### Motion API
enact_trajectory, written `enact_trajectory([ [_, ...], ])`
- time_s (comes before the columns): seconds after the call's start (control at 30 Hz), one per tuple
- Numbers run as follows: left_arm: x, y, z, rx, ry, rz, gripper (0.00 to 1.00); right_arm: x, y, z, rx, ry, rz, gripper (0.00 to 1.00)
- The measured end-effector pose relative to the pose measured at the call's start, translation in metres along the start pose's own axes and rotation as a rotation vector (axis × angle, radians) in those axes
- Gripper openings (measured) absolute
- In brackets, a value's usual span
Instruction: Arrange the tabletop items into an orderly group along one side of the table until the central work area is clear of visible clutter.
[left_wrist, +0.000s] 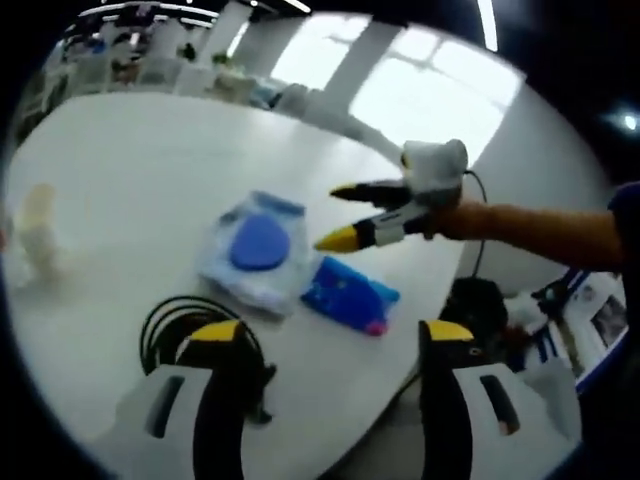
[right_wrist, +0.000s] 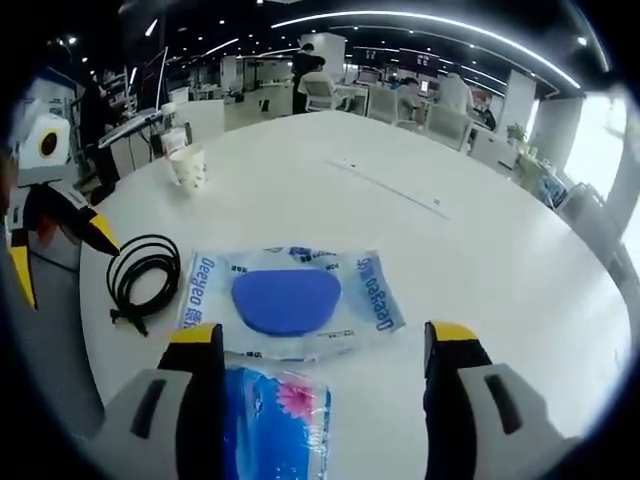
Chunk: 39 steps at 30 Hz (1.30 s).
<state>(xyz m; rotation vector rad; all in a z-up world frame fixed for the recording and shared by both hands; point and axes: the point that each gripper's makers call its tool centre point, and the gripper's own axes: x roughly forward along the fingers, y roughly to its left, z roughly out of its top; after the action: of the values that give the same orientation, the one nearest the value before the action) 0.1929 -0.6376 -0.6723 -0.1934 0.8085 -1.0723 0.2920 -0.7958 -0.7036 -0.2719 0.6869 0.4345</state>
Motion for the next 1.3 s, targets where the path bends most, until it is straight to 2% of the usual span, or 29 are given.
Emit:
enact_trajectory([
  [0.3,0.02,0.011,0.0,-0.187,-0.005,0.008,0.57,0.014,-0.017,0.001,0.05,-0.005,-0.008,0.76],
  [0.4,0.027,0.013,0.001,-0.204,-0.001,0.019,0.55,0.018,-0.022,0.001,0.062,-0.004,-0.011,0.74],
  [0.53,0.036,0.018,-0.002,-0.267,0.012,0.032,0.52,0.024,-0.03,-0.001,0.098,-0.006,-0.02,0.71],
  [0.83,0.05,0.027,-0.008,-0.317,0.035,0.059,0.44,0.033,-0.042,-0.009,0.127,0.007,-0.034,0.62],
  [1.03,0.059,0.036,-0.009,-0.384,0.035,0.096,0.37,0.038,-0.047,-0.015,0.142,0.016,-0.035,0.57],
  [1.3,0.066,0.048,-0.015,-0.442,0.052,0.15,0.36,0.044,-0.044,-0.018,0.137,0.024,-0.022,0.53],
])
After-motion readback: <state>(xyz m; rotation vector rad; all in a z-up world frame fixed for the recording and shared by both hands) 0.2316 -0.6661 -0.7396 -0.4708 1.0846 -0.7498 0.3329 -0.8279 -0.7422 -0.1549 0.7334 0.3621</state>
